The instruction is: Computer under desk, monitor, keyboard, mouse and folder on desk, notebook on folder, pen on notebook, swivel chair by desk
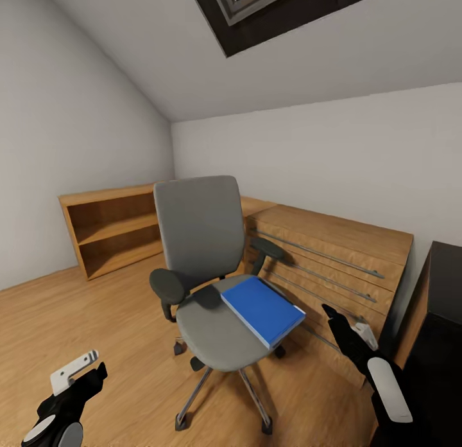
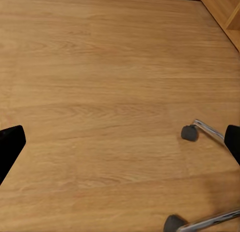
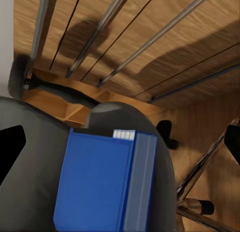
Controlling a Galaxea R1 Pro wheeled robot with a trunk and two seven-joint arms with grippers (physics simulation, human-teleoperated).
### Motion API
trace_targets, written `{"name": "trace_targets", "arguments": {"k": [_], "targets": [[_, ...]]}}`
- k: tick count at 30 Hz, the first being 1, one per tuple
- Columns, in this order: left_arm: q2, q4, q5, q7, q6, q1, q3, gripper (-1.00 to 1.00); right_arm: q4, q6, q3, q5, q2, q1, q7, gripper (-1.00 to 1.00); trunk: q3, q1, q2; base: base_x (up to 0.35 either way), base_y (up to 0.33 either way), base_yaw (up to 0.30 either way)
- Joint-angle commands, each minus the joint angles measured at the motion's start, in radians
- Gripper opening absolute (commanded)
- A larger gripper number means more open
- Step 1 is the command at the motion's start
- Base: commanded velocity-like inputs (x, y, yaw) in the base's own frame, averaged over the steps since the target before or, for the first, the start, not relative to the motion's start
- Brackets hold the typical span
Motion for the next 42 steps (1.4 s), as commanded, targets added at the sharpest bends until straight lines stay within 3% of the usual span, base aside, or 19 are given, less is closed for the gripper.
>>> {"name": "trace_targets", "arguments": {"k": [1, 5, 11, 21, 27, 42], "targets": [[0.000, -0.002, 0.009, 0.006, 0.002, 0.000, -0.001, 1.00, 0.004, 0.005, -0.001, -0.009, -0.001, 0.000, 0.007, 1.00, -0.004, 0.004, -0.008, 0.000, 0.000, 0.000], [0.000, -0.002, 0.009, 0.006, 0.003, 0.000, -0.001, 1.00, 0.050, 0.005, -0.001, -0.011, -0.013, 0.000, 0.118, 1.00, -0.017, 0.019, -0.036, 0.000, 0.000, 0.000], [0.000, -0.002, 0.009, 0.006, 0.004, 0.000, -0.004, 1.00, 0.063, 0.005, -0.001, -0.011, -0.015, 0.000, 0.170, 1.00, -0.035, 0.042, -0.078, 0.000, 0.000, 0.000], [0.000, -0.002, 0.009, 0.006, 0.004, 0.000, -0.006, 1.00, 0.069, 0.005, -0.001, -0.011, -0.015, 0.000, 0.179, 1.00, -0.067, 0.080, -0.148, 0.000, 0.000, 0.000], [0.000, -0.002, 0.009, 0.006, 0.004, 0.000, -0.006, 1.00, 0.070, 0.005, -0.001, -0.012, -0.015, 0.000, 0.179, 1.00, -0.090, 0.083, -0.149, 0.000, 0.000, 0.000], [0.001, -0.002, 0.009, 0.005, 0.004, 0.000, -0.010, 1.00, 0.077, -0.005, 0.004, -0.015, 0.002, 0.000, 0.169, 1.00, -0.090, 0.083, -0.149, 0.000, 0.000, 0.000]]}}
